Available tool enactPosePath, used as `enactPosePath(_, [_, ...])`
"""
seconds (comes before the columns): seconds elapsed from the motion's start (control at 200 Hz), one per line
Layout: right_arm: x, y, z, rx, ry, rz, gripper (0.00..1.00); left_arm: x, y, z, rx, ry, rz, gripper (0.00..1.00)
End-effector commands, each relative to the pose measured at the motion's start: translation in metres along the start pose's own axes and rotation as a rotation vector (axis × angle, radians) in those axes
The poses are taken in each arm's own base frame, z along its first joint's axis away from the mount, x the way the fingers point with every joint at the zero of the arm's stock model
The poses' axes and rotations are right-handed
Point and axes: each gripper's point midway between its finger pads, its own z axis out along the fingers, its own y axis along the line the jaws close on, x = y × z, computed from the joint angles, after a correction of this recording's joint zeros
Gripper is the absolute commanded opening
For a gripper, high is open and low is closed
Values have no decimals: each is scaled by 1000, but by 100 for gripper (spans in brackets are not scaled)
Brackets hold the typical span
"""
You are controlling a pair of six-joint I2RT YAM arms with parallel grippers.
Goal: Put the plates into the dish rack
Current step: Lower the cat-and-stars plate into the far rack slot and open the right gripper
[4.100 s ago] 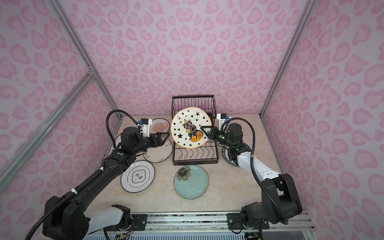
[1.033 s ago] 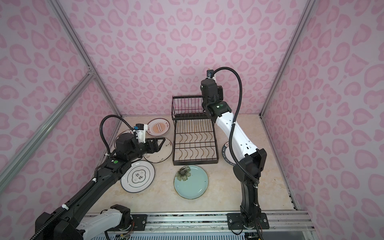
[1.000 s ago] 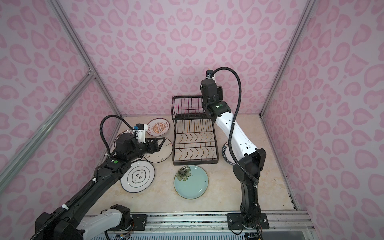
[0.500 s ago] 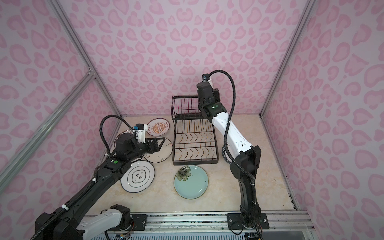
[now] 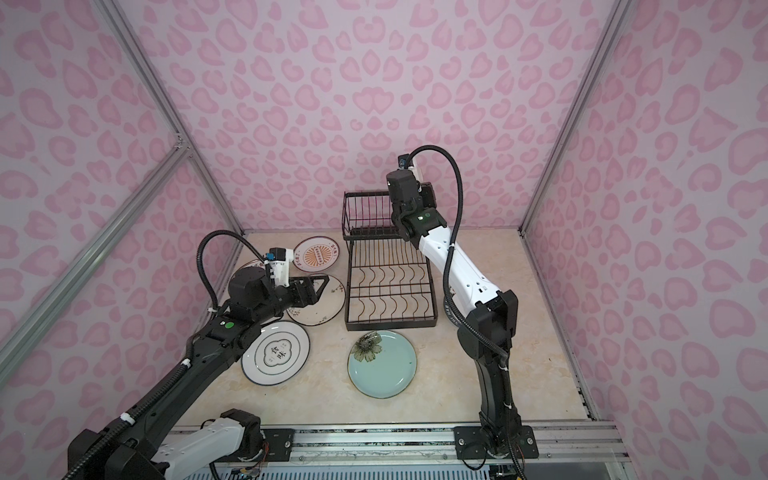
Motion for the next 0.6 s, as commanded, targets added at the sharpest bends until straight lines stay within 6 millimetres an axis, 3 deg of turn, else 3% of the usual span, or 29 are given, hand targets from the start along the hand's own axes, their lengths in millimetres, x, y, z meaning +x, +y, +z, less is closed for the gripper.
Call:
enactPosePath(0.0, [-18, -3, -1, 22, -67, 98, 0, -1, 1, -2, -6, -8, 16, 85])
enactPosePath(0.315, [-11, 4, -2, -18, -44, 121, 2, -1, 2, -5, -13, -10, 18, 85])
enactPosePath(0.6, [-8, 7, -2, -55, -27, 143, 19, -1, 2, -5, -11, -10, 15, 85])
